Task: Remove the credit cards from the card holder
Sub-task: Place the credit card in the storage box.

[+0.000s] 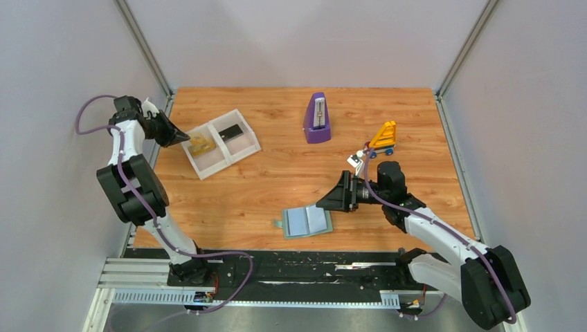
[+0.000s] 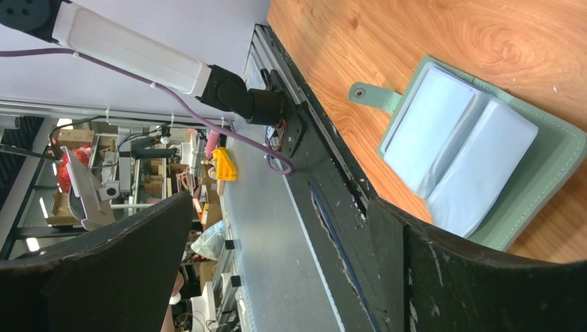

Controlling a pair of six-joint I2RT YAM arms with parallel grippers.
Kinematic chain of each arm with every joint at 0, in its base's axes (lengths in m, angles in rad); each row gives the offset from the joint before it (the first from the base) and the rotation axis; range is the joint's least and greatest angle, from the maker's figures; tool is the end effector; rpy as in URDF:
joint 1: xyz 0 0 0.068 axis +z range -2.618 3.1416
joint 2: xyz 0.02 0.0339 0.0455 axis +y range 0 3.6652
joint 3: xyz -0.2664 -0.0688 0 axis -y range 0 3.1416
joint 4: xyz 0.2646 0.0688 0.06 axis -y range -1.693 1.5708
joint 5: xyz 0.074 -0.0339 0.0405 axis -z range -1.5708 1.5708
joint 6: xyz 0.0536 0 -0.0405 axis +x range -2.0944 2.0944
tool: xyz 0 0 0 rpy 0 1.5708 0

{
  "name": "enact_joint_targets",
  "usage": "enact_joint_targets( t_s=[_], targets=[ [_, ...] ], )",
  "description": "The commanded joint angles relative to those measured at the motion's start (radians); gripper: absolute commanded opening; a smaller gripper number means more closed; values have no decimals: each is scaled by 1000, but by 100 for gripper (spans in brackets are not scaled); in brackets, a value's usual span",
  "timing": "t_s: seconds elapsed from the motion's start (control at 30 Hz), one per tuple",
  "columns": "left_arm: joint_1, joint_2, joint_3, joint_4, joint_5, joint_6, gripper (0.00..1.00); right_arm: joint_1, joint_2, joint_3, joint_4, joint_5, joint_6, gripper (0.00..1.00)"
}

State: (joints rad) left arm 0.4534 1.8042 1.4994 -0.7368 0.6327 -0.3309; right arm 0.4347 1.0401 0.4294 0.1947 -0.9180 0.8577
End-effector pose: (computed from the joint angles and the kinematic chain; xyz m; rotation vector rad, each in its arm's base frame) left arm 0.3835 0.1516 0.2493 -0.7435 2.3725 -0.7681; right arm 0.1941 0.1371 0.1976 -0.2241 2.2345 1.6820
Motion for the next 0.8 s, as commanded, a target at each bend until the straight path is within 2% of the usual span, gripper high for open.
enact_joint_targets(
  t_s=[0.0,0.77],
  targets=[
    [7,73,81,-2,21,5,0,-5,2,52,-2,9,-31,100],
    [-7,139,35,85,-30,-49,0,-15,41,96,-56,30,-94,100]
  ],
)
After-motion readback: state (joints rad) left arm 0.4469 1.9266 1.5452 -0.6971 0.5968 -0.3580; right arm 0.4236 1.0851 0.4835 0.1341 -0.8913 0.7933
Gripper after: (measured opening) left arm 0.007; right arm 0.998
